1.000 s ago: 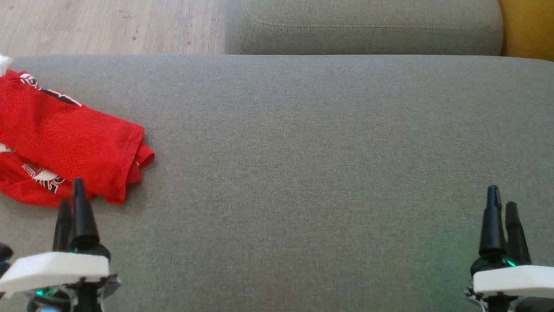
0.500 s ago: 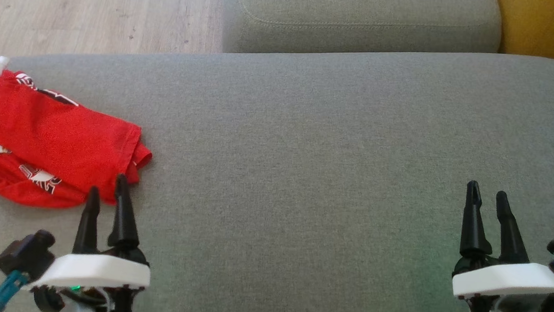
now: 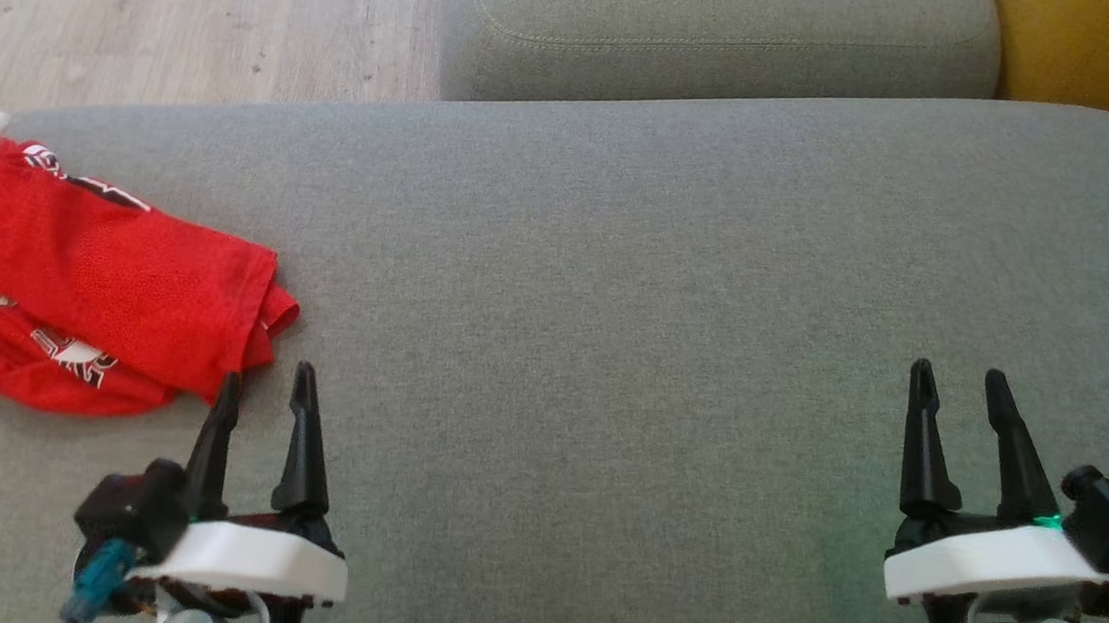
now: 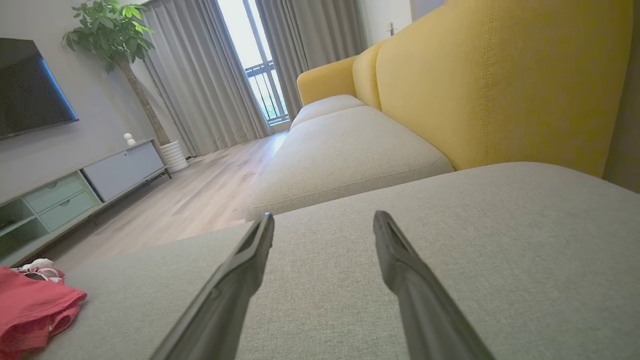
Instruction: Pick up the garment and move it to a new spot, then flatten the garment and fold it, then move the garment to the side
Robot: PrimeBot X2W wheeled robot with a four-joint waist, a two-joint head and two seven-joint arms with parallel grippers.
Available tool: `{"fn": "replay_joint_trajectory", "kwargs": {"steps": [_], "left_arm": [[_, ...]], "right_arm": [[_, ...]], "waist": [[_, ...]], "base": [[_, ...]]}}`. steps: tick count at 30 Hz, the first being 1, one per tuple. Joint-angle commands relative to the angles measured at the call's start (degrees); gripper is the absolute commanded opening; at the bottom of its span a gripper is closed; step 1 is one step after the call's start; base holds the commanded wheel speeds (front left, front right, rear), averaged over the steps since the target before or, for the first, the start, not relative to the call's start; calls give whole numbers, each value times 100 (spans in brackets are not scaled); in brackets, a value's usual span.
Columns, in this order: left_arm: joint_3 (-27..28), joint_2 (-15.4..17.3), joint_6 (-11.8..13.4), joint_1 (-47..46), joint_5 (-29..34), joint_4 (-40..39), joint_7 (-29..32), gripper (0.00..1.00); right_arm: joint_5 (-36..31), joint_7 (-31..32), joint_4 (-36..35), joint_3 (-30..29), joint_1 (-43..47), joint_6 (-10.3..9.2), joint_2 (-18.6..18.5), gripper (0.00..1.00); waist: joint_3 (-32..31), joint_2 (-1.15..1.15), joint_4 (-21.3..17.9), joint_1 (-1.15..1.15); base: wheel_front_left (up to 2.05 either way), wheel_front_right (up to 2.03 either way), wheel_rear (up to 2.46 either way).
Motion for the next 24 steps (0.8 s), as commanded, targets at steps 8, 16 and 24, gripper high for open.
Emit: {"fn": "replay_joint_trajectory", "kwargs": {"steps": [8,16,24], "left_arm": [[-334,316,343,-370,741,-103,-203,100],[-783,531,588,-520,1379,-54,-321,100],[-840,444,745,-526,1349,-244,-455,100]], "right_arm": [[-857,-222,-337,219,-322,33,-48,100],[-1371,-340,-446,284,-334,36,-50,100],[-1538,-475,-465,356,-316,39,-52,100]], "waist": [[-4,0,-49,0],[37,0,-36,0],[74,0,-12,0]], "base": [[0,0,0],[0,0,0],[0,0,0]]}}
